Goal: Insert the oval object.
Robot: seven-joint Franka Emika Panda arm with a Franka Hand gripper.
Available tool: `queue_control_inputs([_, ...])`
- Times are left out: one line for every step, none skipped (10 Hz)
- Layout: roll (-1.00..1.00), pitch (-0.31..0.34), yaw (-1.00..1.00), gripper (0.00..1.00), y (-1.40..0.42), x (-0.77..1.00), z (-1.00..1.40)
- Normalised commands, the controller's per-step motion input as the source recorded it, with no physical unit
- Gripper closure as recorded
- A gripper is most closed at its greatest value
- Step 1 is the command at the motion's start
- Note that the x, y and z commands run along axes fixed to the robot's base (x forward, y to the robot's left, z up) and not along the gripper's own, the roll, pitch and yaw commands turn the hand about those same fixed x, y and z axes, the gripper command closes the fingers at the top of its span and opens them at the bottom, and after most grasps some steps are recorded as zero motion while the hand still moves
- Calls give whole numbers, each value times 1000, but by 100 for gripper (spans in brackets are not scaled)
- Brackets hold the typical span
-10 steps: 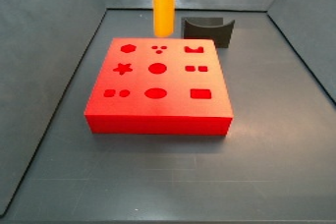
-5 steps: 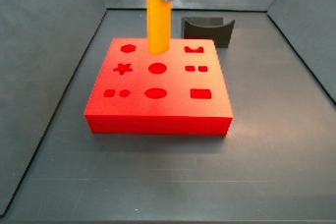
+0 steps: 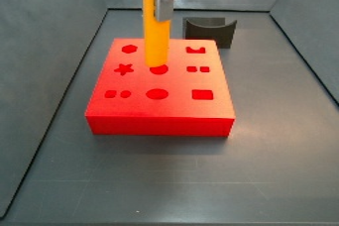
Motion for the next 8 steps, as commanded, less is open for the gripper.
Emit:
queue_control_inputs([-10, -130, -1000, 100, 0, 0, -134])
queue_control_inputs([-40, -154, -1000, 100, 0, 0, -129])
queue_control_inputs([-41, -147, -1000, 100, 0, 0, -126])
queue_control_inputs([0, -100, -1000, 100, -3, 0, -220])
queue_control_inputs([0, -24, -954, 100, -40, 91, -286])
queue_control_inputs([0, -13, -886, 100, -131, 129, -177])
queue_control_inputs([-10, -39, -837, 100, -186, 134, -183])
queue_control_inputs([13, -73, -597, 100, -183, 0, -146])
